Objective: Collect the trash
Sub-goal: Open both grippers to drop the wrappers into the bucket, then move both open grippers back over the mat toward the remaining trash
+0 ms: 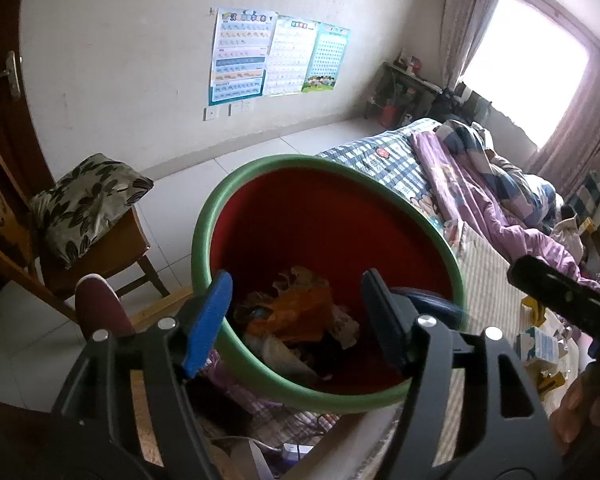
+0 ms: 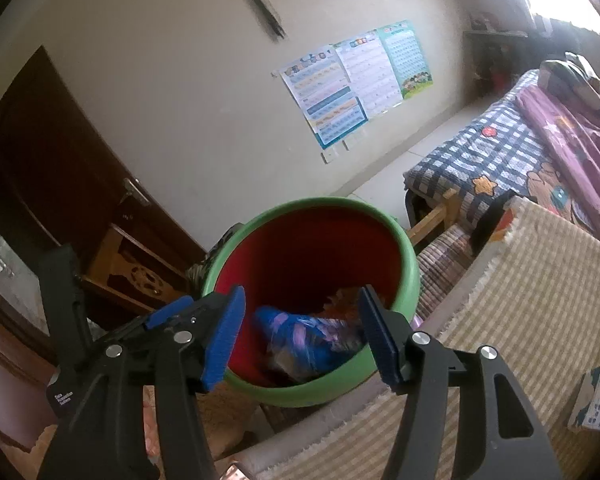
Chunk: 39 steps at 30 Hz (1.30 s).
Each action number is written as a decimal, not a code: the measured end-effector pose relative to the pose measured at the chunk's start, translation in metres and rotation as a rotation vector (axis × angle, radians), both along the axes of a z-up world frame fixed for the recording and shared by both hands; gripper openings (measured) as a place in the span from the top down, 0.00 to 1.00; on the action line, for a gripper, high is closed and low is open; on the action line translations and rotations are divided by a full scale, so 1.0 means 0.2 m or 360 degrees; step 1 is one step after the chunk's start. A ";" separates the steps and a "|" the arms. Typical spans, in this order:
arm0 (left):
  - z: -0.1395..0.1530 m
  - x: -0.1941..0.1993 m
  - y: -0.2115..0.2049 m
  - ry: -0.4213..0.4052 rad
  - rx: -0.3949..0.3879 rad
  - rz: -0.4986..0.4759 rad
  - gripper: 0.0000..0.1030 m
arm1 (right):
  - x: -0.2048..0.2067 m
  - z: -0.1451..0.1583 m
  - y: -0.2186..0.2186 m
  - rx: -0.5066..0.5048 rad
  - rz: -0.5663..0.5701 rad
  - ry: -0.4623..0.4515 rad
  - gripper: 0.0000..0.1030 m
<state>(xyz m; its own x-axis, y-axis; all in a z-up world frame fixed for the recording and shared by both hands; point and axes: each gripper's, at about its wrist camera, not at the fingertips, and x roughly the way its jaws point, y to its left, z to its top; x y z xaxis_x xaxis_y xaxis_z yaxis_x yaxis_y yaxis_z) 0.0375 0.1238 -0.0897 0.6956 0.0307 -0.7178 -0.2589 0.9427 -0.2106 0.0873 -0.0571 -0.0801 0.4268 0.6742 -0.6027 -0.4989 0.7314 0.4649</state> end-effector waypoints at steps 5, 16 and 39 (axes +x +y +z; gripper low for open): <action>0.02 0.00 -0.03 -0.0013 0.0008 -0.0023 0.37 | -0.05 0.01 -0.12 0.0003 -0.0063 0.0004 0.42; 0.05 0.03 -0.36 -0.0034 0.0027 -0.0346 0.27 | -0.19 0.00 -0.93 -0.0213 -0.0624 -0.0058 0.41; -0.31 0.30 -1.83 0.0149 0.0604 -0.2053 0.08 | -0.28 -0.26 -1.77 0.0057 -0.1180 0.0275 0.38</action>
